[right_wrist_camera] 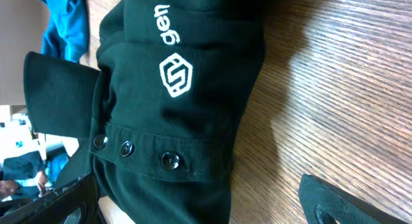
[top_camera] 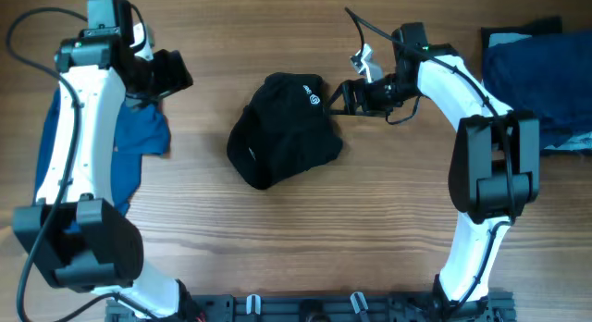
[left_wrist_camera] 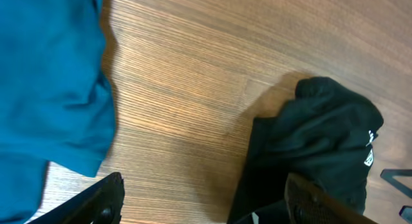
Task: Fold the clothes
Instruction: 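Grasp the black bundle's side with the right gripper and lift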
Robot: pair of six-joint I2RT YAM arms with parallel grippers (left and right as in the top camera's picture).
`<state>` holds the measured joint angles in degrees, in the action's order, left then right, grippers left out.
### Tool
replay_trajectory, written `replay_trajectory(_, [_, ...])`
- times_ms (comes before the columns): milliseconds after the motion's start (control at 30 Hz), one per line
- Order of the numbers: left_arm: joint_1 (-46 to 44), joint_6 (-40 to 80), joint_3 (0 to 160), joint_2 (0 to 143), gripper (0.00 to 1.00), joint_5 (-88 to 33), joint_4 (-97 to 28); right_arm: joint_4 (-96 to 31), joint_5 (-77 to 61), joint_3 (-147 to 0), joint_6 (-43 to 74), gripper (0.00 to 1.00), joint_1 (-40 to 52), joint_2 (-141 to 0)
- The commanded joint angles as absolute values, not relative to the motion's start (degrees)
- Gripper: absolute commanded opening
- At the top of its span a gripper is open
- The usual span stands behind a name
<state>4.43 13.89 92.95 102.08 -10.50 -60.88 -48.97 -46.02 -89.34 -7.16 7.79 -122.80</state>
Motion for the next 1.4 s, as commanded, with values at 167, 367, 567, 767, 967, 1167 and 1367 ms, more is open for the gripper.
replay_trajectory(167, [3.86,12.38,92.03,104.33,0.79,-11.77,-60.93,-43.03,-41.93,-89.12,-0.95,1.00,13.23,-123.37])
replay_trajectory(367, [3.86,12.36,92.03,104.33,0.79,-11.75,-60.97,-40.23,-36.29,-89.10,4.71,1.00,14.28,-123.48])
replay_trajectory(567, [3.86,12.19,92.03,104.33,0.79,-11.73,-60.90,-39.29,-35.55,-89.10,6.17,0.96,15.00,-125.36])
replay_trajectory(767, [3.86,12.19,92.03,104.33,0.79,-11.73,-60.93,-39.00,-39.70,-89.10,6.55,0.92,17.21,-128.86])
replay_trajectory(967, [3.86,12.21,92.03,104.33,0.80,-11.75,-60.93,-38.65,-52.03,-89.10,7.38,0.92,18.15,-129.73])
replay_trajectory(1167, [3.86,12.21,92.03,104.33,0.79,-11.75,-60.97,-36.23,-58.76,-89.10,12.53,0.66,18.15,-132.55])
replay_trajectory(1367, [3.86,12.23,92.03,104.33,0.79,-11.77,-61.14,-31.68,-66.00,-89.12,12.38,0.04,18.15,-133.53])
